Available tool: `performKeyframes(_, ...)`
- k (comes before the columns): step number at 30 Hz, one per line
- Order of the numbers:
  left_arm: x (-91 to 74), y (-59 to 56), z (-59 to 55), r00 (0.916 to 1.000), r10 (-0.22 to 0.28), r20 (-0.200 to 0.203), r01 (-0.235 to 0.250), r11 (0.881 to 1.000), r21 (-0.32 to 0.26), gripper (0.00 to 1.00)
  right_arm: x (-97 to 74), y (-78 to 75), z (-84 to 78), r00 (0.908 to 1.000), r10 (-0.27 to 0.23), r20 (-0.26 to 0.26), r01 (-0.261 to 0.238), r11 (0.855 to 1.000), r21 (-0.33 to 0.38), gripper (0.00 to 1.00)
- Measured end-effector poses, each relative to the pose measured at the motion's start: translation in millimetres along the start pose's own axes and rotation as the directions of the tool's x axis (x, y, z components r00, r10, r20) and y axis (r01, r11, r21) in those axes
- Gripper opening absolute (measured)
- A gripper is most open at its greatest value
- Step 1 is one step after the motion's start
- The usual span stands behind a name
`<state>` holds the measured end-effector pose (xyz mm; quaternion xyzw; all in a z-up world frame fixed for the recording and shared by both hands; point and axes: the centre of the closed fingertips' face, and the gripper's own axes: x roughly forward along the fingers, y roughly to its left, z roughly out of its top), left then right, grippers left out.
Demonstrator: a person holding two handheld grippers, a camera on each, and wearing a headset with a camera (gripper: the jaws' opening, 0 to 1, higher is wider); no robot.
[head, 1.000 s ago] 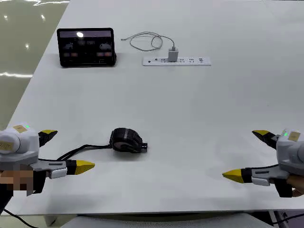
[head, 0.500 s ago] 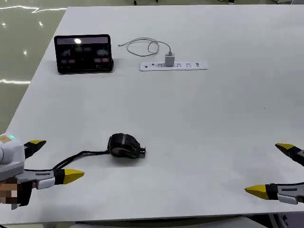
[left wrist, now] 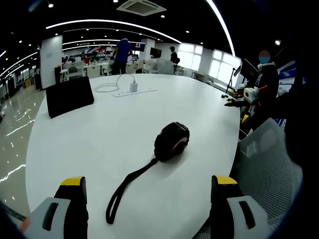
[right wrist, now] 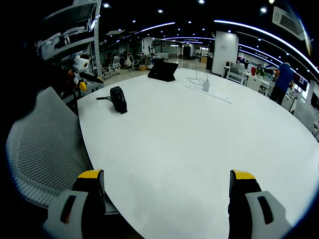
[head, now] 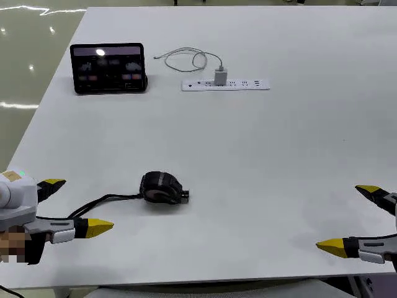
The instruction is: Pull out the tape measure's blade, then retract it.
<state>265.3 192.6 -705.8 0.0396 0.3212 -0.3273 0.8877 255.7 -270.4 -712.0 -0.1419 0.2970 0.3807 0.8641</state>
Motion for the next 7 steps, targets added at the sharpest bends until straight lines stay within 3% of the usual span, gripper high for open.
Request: performKeyframes(7, 1.2, -0.6, -1.7, 1.0000, 0.002, -0.004, -0.002, 1.000, -0.002, 1.00, -3.1, -3.0, -5.9, 0.9999, -0.010, -0.014, 0.010, 1.000, 0.009, 1.00)
